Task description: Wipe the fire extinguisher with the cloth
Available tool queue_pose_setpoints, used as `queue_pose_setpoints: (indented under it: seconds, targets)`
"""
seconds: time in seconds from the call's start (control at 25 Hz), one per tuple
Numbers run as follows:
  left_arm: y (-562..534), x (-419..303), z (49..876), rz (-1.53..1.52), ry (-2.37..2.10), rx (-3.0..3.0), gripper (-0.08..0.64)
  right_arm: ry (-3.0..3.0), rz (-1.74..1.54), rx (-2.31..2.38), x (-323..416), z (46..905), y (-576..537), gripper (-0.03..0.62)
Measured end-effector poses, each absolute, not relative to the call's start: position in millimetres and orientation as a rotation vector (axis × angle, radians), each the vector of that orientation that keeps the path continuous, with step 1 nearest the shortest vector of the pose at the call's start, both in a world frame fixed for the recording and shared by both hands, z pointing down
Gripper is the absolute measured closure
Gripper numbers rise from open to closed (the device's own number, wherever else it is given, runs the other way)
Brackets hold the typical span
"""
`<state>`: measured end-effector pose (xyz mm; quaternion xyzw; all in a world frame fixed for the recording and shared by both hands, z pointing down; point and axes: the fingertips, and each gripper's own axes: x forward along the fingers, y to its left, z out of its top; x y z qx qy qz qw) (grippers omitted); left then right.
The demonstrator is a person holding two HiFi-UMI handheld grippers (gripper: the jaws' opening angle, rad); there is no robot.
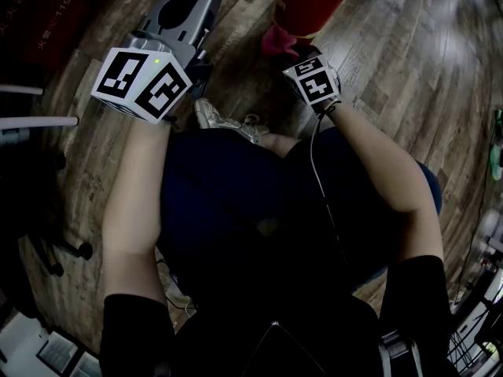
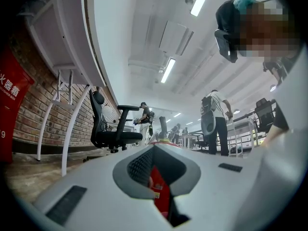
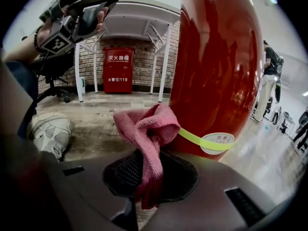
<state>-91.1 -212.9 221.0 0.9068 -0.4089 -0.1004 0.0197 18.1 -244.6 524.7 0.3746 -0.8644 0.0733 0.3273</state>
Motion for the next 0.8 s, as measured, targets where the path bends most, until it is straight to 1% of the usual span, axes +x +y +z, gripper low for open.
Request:
queue_pose_setpoints:
  seconds: [0.8]
  targets:
    - [-216.7,-86.6,218.0,-0.351,-1.213,2.794,0.546,-2.111,0.080,0.822,28.9,590.7,-247.8,0.522]
